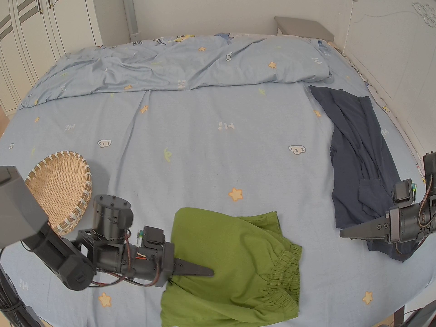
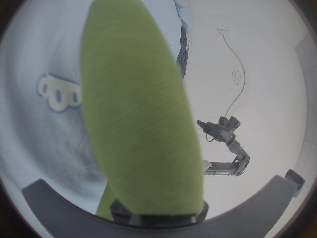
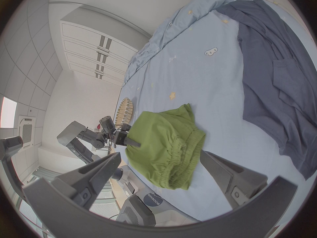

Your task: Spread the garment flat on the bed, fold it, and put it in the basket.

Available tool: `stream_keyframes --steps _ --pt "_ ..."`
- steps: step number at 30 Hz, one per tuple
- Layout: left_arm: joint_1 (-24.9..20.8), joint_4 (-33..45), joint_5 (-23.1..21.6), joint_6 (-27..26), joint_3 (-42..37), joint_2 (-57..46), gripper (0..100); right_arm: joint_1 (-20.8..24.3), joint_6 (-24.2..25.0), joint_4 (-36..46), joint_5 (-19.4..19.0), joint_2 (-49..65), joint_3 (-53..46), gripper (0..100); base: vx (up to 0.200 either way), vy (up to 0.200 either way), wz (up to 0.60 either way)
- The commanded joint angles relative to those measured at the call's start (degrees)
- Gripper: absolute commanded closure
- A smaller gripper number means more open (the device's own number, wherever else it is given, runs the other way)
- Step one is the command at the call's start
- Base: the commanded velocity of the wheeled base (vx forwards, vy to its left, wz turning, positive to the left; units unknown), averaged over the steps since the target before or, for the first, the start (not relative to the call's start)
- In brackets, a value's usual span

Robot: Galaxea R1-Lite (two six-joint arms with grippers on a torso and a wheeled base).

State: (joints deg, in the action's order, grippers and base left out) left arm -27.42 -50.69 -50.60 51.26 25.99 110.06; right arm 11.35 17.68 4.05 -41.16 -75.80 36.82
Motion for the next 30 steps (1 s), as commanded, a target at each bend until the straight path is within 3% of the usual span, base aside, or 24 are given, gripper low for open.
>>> stream_keyframes --steps 1,5,13,15,16,17,21,23,25,26,30 --pt "6.8 6.3 -1.7 -0.8 4.4 -7.3 100 -0.2 0.2 0.0 0.1 0.7 0.9 0 0.0 0.0 0.0" --pt "7.3 14.5 -1.6 -1.7 10.6 -8.5 100 -0.1 0.3 0.0 2.0 1.4 3.9 0 0.0 0.0 0.0" --pt "9.4 27.7 -1.6 -13.0 16.4 -8.6 100 -0.2 0.2 0.0 3.5 0.9 4.1 0 0.0 0.0 0.0" --pt "9.4 27.7 -1.6 -13.0 16.4 -8.6 100 -0.2 0.2 0.0 3.5 0.9 4.1 0 0.0 0.0 0.0" --pt "10.5 34.3 -1.3 -17.3 18.1 -8.4 100 0.1 0.1 0.0 3.5 0.9 3.4 0 0.0 0.0 0.0" --pt "11.1 36.8 -1.0 -18.2 18.9 -8.5 100 0.3 0.1 0.0 3.5 0.9 3.1 0 0.0 0.0 0.0" --pt "12.8 44.1 1.6 -19.9 22.5 -10.8 100 1.5 0.3 0.0 3.5 1.1 2.6 0 0.0 0.15 0.0" --pt "14.7 52.5 3.5 -22.4 26.8 -13.6 100 1.7 0.3 0.0 3.5 1.1 2.5 0 0.0 0.2 0.0" --pt "14.9 54.3 3.8 -23.1 27.7 -13.9 100 1.7 0.3 0.0 3.5 1.1 2.5 0 0.0 0.2 0.0" --pt "15.1 60.5 6.4 -26.6 30.4 -15.4 100 1.7 0.3 0.0 3.5 1.1 2.5 0 0.0 0.2 0.0" --pt "14.4 66.2 13.4 -30.6 32.3 -16.4 100 2.4 0.3 0.1 3.5 1.4 2.4 0 0.0 0.2 0.0"
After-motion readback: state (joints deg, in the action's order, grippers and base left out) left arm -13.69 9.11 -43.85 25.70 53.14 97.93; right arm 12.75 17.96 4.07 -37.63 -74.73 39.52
